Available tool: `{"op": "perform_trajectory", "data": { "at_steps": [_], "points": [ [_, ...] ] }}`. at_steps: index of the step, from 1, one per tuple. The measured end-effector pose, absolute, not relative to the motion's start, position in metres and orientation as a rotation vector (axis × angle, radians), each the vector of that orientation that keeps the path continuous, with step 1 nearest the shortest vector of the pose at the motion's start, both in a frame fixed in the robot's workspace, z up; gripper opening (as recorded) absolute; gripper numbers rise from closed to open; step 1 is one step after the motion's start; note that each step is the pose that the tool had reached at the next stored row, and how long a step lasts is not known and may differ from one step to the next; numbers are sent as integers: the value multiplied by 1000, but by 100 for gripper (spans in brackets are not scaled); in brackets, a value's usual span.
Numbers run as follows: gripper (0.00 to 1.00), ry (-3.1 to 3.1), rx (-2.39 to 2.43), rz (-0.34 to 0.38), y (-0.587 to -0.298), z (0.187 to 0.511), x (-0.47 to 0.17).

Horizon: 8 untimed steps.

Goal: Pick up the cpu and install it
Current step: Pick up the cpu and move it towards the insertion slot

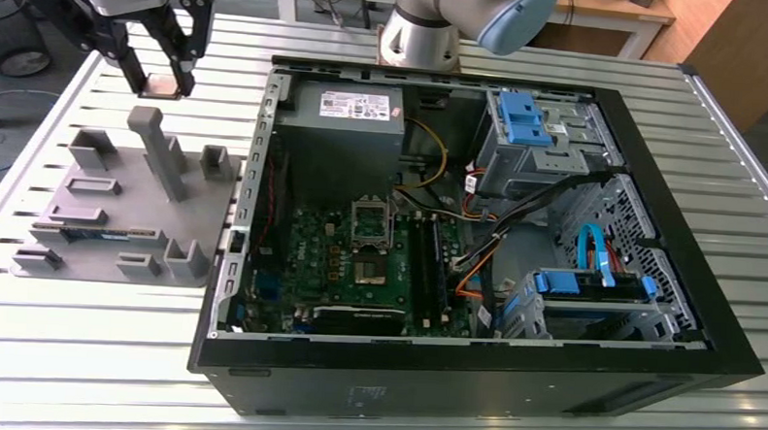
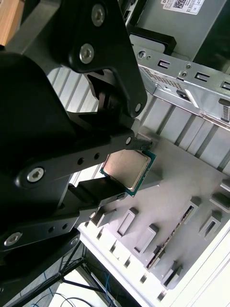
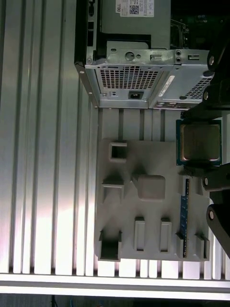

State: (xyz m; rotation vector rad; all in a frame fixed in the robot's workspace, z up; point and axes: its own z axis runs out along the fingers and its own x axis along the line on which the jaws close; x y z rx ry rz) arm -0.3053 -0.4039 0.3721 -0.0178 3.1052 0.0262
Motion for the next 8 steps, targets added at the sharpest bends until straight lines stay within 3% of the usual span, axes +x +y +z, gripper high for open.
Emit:
{"op": "perform_trajectory", "data": {
  "at_steps": [8],
  "points": [
    [47, 3105, -18, 26, -404, 372, -303]
  ]
}}
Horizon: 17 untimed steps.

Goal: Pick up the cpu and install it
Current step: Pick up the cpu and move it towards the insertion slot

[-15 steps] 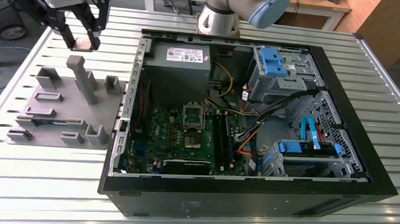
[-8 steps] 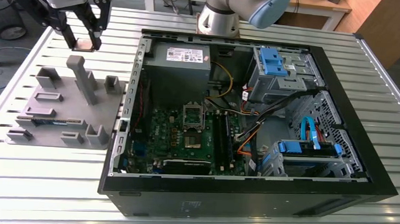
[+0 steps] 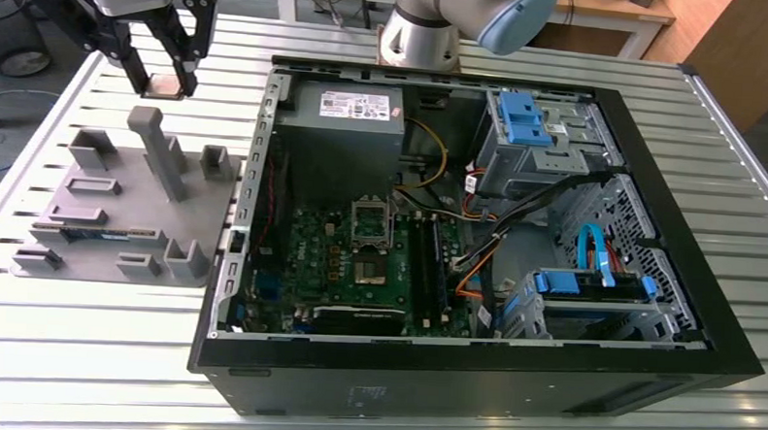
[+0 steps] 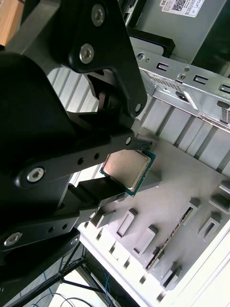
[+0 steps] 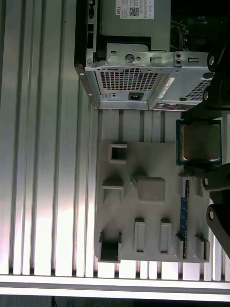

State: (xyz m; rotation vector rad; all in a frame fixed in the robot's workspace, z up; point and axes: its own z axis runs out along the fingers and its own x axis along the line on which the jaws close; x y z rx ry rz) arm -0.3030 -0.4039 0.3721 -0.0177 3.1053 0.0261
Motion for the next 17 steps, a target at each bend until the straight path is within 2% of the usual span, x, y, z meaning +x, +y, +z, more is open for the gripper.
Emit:
{"op": "perform_trajectory", "data": {
  "at_steps": [17],
  "points": [
    [47, 3105, -18, 26, -404, 372, -297]
  ]
}}
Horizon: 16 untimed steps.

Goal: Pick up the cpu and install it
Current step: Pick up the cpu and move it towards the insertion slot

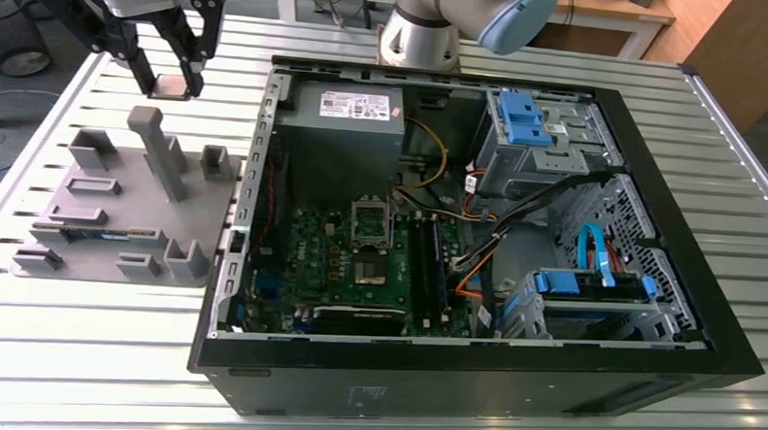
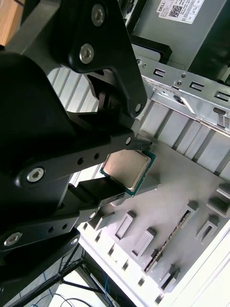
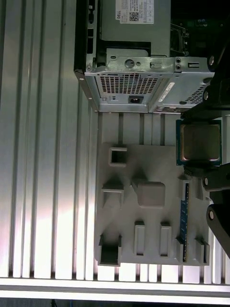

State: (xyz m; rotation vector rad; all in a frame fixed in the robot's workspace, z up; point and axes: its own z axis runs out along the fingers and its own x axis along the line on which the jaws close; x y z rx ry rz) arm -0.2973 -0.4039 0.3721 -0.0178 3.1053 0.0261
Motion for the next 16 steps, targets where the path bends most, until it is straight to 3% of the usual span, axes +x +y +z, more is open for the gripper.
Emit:
{"op": "perform_trajectory", "data": {
  "at_steps": [16],
  "points": [
    [47, 3105, -18, 26, -404, 372, -287]
  ]
}}
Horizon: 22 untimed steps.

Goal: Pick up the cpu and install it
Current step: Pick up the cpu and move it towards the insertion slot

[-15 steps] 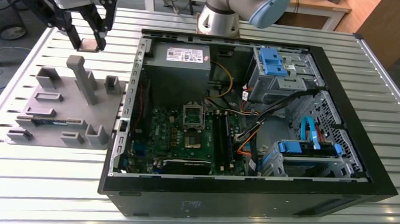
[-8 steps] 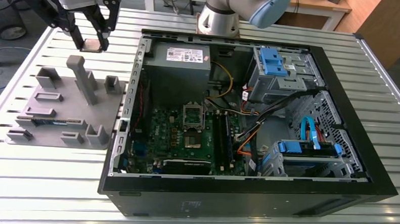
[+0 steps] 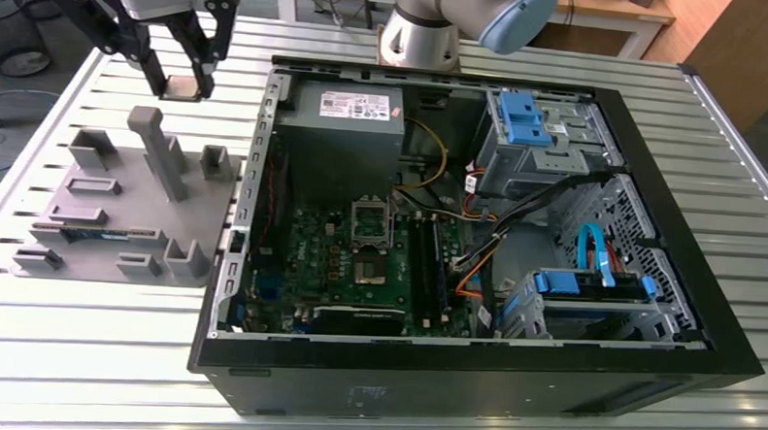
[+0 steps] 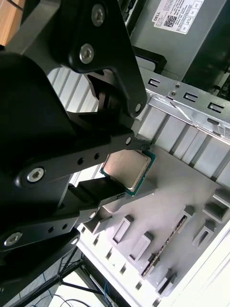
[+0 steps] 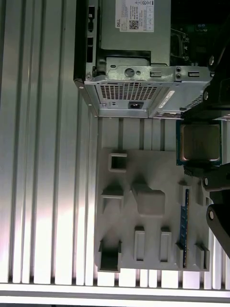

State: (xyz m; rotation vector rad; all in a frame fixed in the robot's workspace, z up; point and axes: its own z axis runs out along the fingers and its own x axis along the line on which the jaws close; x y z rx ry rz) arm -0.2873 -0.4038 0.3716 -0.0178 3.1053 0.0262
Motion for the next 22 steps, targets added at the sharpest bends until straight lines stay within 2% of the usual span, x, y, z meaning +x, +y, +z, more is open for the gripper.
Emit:
{"op": "perform_trajectory", "data": {
  "at_steps": [22],
  "points": [
    [47, 3106, -18, 26, -404, 371, -270]
  ]
}}
